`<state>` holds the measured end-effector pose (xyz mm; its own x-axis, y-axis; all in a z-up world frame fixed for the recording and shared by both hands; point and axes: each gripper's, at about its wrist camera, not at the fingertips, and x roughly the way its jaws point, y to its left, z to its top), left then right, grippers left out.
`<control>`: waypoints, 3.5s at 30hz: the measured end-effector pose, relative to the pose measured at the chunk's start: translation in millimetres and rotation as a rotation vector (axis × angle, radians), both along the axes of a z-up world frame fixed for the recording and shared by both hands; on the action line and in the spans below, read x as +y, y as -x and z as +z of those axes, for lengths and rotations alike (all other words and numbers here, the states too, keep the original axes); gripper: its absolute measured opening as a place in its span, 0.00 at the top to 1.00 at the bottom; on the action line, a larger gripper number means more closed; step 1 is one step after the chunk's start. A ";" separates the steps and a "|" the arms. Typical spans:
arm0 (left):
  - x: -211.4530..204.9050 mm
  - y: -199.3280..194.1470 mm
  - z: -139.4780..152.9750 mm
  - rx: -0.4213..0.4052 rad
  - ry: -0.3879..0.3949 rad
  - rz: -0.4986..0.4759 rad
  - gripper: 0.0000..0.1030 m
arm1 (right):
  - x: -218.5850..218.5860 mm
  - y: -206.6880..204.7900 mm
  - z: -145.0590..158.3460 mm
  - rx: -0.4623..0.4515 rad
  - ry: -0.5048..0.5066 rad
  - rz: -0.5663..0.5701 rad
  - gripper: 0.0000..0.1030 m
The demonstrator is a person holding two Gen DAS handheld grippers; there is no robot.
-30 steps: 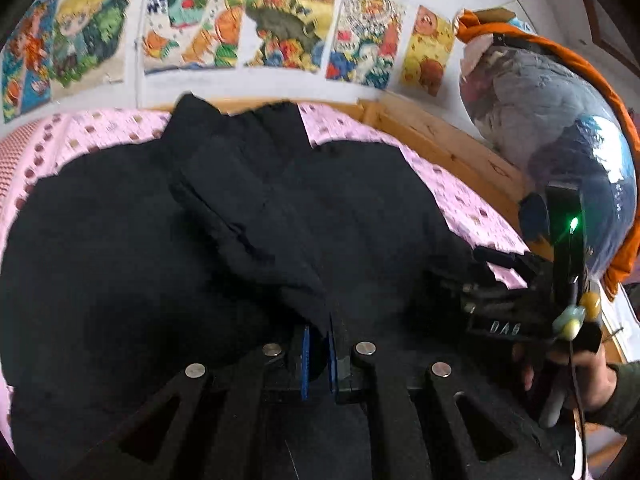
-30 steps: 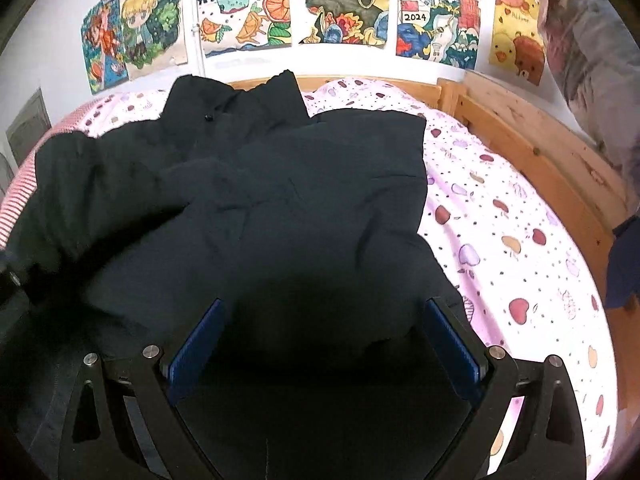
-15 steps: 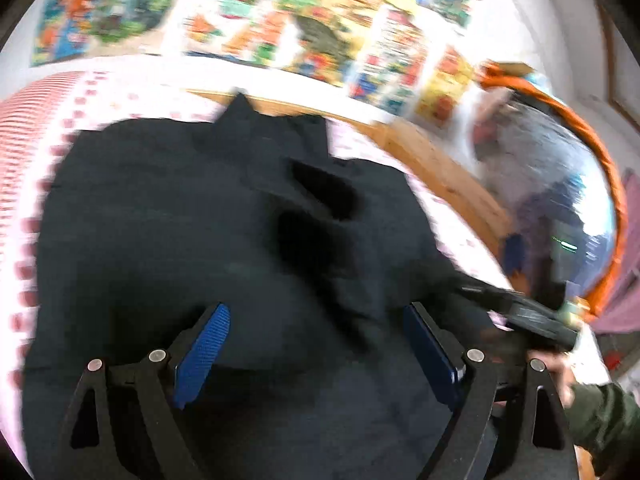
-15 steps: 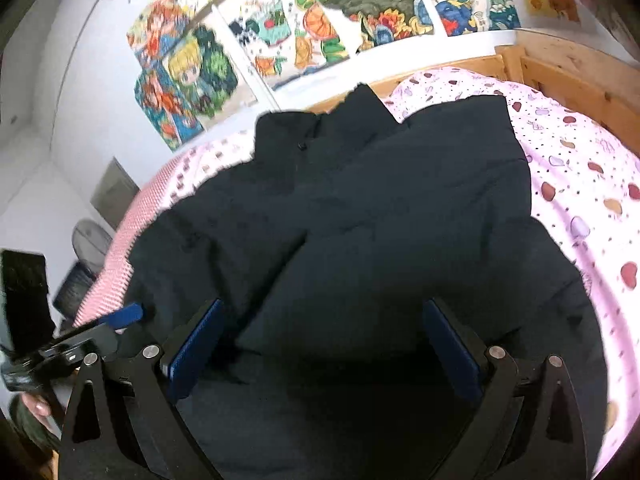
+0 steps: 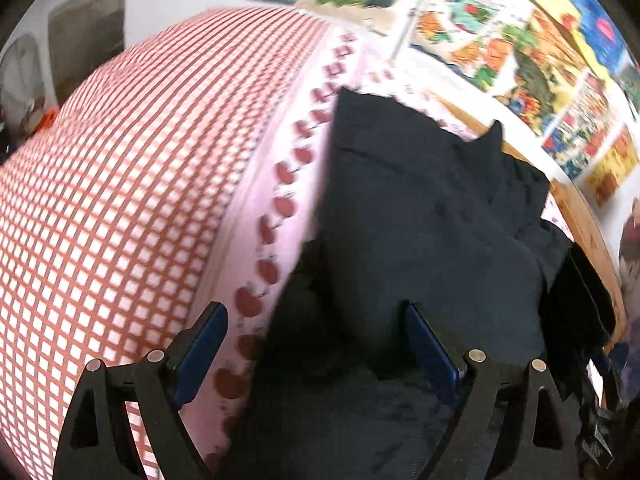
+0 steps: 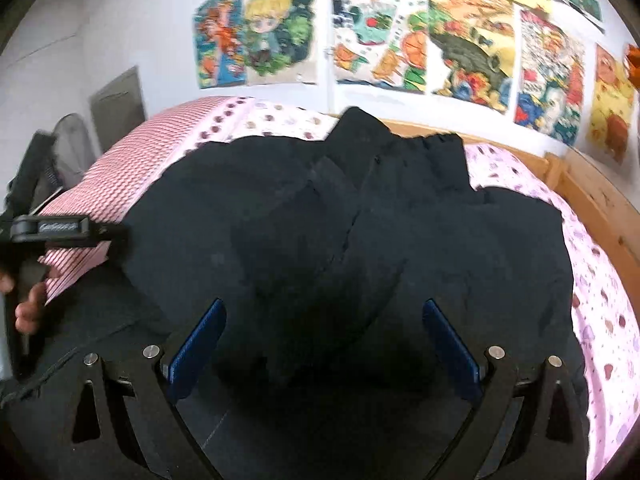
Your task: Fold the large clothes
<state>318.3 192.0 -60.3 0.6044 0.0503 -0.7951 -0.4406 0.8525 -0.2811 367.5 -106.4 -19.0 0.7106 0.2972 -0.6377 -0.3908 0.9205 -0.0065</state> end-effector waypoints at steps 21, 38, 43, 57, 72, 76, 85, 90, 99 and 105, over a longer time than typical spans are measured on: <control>-7.2 -6.1 -13.3 0.039 0.020 -0.007 0.12 | -111.3 -11.5 -0.6 -0.015 -0.041 -0.236 0.72; -122.4 -87.9 9.2 -0.051 -0.299 -0.280 0.10 | -62.2 -51.7 -24.4 0.076 0.157 -0.060 0.30; -117.2 -97.3 -18.1 0.017 -0.282 -0.277 0.00 | -68.8 -64.9 -47.9 0.162 0.095 -0.074 0.16; -114.3 -88.2 -51.1 -0.028 -0.288 -0.257 0.00 | -68.3 -59.5 -81.9 0.108 0.092 -0.051 0.07; -115.9 -92.6 -53.5 -0.033 -0.294 -0.251 0.00 | -71.9 -57.7 -84.8 0.087 0.087 -0.046 0.05; -115.3 -92.2 -53.6 -0.028 -0.290 -0.254 0.00 | -71.3 -58.3 -83.9 0.094 0.093 -0.047 0.05; -113.6 -98.3 -44.3 0.044 -0.267 -0.268 0.00 | -62.7 -58.4 -69.1 0.140 0.150 -0.078 0.05; -117.1 -91.3 -26.6 0.105 -0.247 -0.281 0.00 | -61.6 -48.1 -50.7 0.215 0.170 -0.153 0.05; -130.8 -34.5 43.5 0.007 -0.269 -0.347 0.00 | -78.5 0.5 22.2 0.222 0.069 -0.284 0.05; -138.5 0.7 114.6 -0.107 -0.358 -0.334 0.00 | -79.0 10.0 65.2 0.133 0.045 -0.287 0.05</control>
